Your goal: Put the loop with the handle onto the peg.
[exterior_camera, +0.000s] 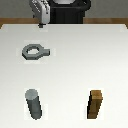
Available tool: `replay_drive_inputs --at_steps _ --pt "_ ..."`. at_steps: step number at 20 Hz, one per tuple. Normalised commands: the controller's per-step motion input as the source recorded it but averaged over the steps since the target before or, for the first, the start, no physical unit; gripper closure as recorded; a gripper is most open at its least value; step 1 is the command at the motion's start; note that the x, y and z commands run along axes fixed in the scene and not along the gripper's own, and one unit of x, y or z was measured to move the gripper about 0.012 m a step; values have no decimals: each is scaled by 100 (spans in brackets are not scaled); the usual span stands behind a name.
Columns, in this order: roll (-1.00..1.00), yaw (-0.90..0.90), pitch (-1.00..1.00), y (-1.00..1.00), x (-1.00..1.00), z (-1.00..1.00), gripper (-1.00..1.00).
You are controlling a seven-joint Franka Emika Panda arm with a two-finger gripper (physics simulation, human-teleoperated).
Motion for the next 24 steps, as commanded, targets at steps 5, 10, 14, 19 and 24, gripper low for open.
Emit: replay_drive_inputs --at_steps 5,10,14,19,24 --pt "0 0 0 0 60 0 -100" --pt "0 0 0 0 40 0 -100" --pt "0 0 0 50 0 0 -100" --pt "0 0 0 0 0 0 -100" --pt "0 0 0 0 0 -40 -100"
